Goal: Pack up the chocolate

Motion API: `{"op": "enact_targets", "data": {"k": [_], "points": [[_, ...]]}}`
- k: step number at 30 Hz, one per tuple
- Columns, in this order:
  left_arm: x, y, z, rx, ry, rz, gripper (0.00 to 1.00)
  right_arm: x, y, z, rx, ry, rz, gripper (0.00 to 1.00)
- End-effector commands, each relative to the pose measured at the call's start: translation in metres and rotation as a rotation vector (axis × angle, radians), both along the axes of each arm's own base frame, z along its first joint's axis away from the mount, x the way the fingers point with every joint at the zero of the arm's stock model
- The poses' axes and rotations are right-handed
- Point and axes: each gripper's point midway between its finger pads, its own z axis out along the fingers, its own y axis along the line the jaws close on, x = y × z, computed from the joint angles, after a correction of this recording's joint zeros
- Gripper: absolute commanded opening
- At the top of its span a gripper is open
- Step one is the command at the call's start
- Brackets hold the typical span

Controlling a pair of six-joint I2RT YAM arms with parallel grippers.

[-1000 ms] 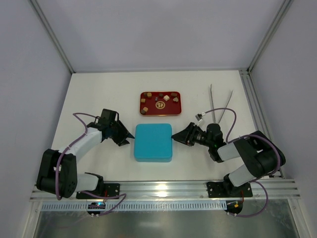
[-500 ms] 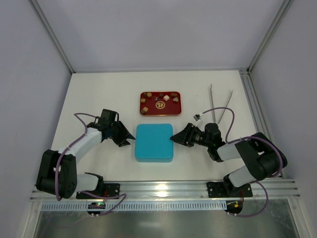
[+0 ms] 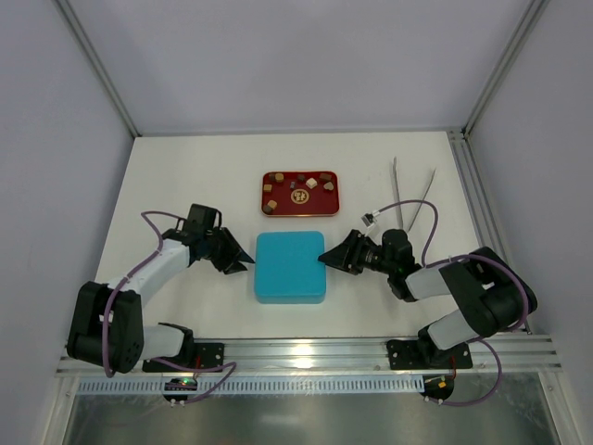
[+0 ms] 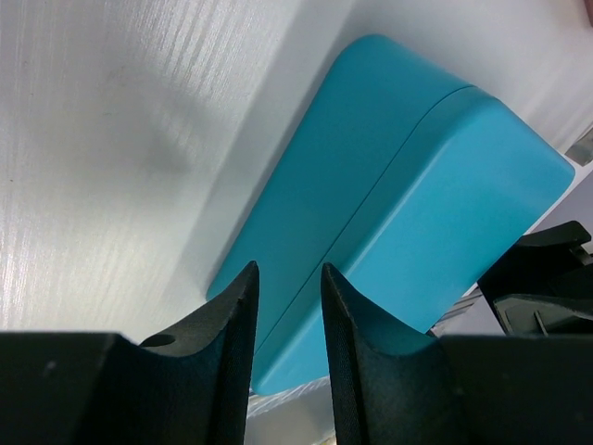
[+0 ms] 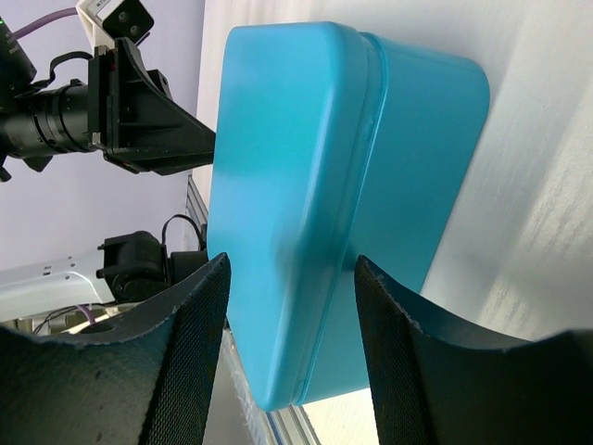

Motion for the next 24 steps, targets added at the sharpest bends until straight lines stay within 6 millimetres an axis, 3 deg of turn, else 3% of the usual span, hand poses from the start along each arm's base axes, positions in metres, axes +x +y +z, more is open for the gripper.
{"op": "enact_targets", "data": {"k": [1, 11, 24], "points": [[-0.004, -0.011, 0.011, -0.061, -0.020, -0.062, 0.33, 0.011, 0.006, 0.015, 0.014, -0.083, 0.006, 0.58], [-0.002, -0.015, 0.014, -0.077, -0.023, -0.083, 0.34, 0.011, 0.007, 0.004, -0.003, -0.053, 0.007, 0.55], [-0.004, -0.010, 0.000, -0.042, 0.010, -0.062, 0.37, 0.006, -0.006, -0.034, -0.109, 0.031, -0.039, 0.44]]}}
